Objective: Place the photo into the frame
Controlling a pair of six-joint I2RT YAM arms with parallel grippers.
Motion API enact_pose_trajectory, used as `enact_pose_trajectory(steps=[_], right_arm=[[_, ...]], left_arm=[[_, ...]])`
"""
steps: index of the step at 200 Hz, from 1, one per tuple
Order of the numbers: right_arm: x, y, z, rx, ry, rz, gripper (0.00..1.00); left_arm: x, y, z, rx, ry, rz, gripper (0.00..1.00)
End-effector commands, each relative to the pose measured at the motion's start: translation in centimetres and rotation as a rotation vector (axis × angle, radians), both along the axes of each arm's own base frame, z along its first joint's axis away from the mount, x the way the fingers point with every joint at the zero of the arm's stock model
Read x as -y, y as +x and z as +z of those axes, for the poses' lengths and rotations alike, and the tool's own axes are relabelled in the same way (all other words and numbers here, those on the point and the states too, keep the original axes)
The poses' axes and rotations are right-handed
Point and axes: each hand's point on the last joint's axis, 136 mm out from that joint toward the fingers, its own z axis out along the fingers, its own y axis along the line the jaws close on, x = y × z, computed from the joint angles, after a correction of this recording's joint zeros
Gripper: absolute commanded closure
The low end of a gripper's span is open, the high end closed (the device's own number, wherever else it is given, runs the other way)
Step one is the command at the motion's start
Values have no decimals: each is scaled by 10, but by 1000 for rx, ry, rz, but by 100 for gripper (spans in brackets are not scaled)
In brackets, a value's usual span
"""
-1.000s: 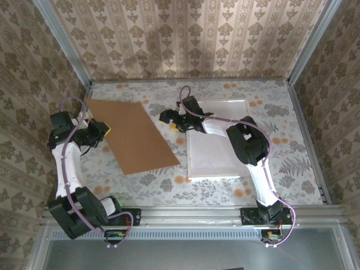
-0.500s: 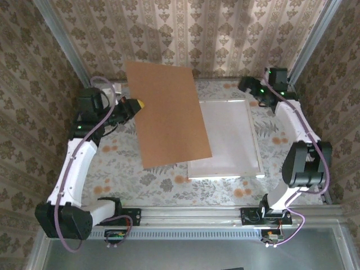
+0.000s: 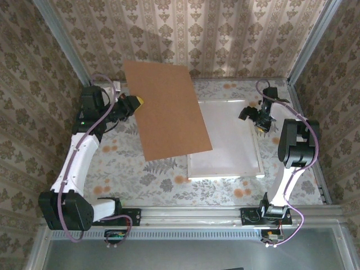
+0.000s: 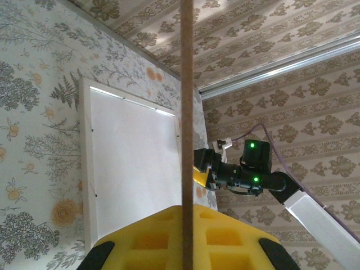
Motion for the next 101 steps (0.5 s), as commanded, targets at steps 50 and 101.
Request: enact_pose_trajectory(steps=[50,101], right_arm=[[-80,-10,-5,20,217,179,8],[-70,5,34,138,169,129,8]], left_arm=[[28,-15,-22,-89,-72,-132,100],[78,-25,-52,-212,-190,-245,100]])
